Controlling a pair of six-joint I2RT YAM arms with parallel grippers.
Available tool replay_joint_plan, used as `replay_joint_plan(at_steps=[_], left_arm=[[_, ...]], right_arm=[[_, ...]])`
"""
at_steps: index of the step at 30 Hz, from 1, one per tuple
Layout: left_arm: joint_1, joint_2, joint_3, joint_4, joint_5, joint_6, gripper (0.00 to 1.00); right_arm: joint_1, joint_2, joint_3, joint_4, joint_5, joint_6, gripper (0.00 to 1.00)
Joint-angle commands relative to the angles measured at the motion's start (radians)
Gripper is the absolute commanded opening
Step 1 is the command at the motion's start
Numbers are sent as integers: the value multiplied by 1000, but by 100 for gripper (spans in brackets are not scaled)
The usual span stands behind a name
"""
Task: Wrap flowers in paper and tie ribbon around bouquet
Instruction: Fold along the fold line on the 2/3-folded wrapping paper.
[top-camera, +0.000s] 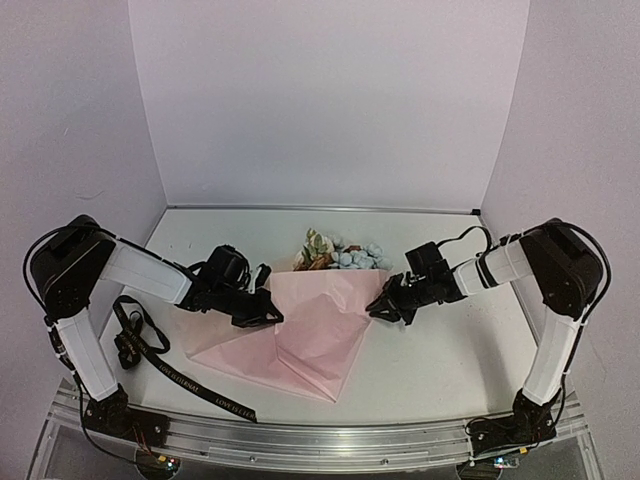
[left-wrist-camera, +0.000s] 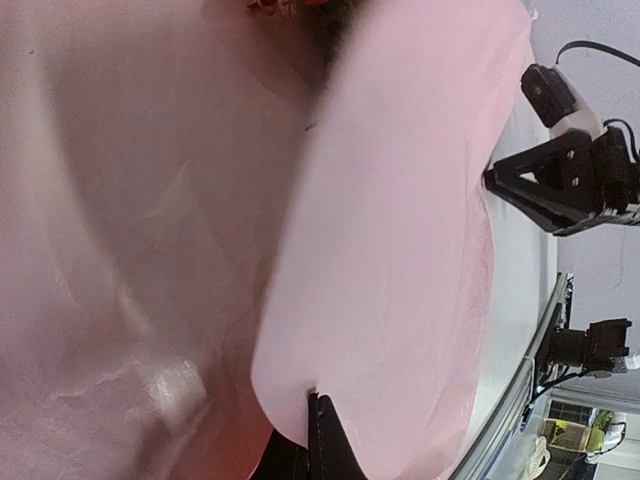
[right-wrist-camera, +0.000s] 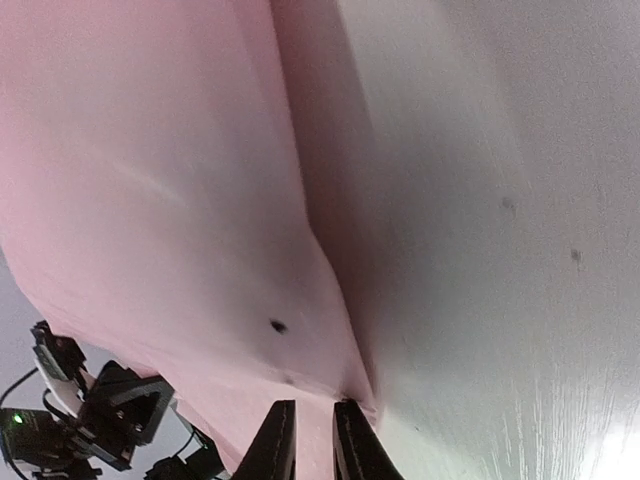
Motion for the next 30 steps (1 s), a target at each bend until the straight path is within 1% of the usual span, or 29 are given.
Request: replay_joint_plan(at_steps=[1,5,8,10,15,19,23,26,30], left_arm=[[2,21,26,23,2,-6,0],[1,35,33,28,1,-12,0],[1,41,37,40,0,-29,0],[0,40,39,47,-1,-38,0],[-2,34,34,67,-7,-57,0],[-7,31,30,68,-8,-61,0],[-7,12,26,51,-16,-53,0],[-7,4,23,40,-18,-46,0],[-7,-1,10,44,-23,-46,0]], right_arm=[[-51,75,101,-14,4,30,13],[-95,128,185,-76,-17,17,13],[-108,123,235,-162,-40,-34,13],[-108,88,250,-240,-53,-83,13],[-83,-50,207,-283,-84,-101,13],[10,-150,136,-283,-98,-98,13],[157,-207,51,-252,-59,-79,14],[262,-195,6,-167,-36,-25,14],[359,-154,-14,-91,-12,22,13]])
